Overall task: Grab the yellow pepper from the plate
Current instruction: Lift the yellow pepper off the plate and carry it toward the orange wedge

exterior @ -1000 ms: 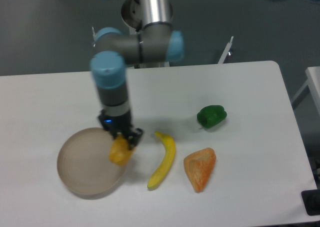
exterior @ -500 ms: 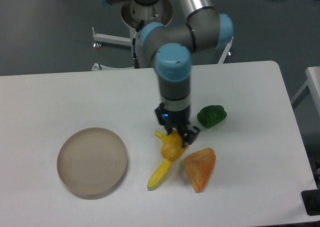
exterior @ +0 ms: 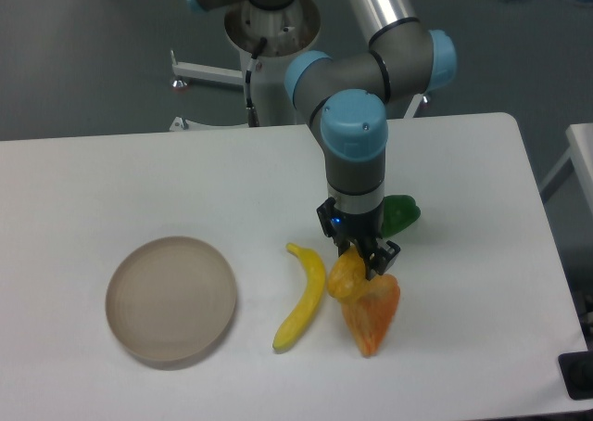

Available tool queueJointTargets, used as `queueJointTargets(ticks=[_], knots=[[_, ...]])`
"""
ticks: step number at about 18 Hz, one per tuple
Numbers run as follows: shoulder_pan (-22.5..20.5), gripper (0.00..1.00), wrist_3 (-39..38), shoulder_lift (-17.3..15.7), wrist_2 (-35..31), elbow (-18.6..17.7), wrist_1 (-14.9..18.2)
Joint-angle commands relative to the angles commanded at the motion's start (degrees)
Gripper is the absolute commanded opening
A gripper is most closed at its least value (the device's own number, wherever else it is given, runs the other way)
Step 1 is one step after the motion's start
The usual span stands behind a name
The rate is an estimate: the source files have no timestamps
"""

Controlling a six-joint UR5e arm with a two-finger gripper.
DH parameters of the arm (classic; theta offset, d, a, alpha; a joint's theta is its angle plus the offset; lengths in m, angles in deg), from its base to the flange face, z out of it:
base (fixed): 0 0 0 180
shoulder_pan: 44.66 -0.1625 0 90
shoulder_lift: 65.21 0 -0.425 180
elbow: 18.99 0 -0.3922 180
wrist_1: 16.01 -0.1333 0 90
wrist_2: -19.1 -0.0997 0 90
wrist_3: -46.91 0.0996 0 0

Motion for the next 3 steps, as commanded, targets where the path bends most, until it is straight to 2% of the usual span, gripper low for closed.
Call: queueJointTargets(ticks=[3], knots=[[0.17, 0.48, -0.09, 0.00, 0.00, -0.09, 0.00]])
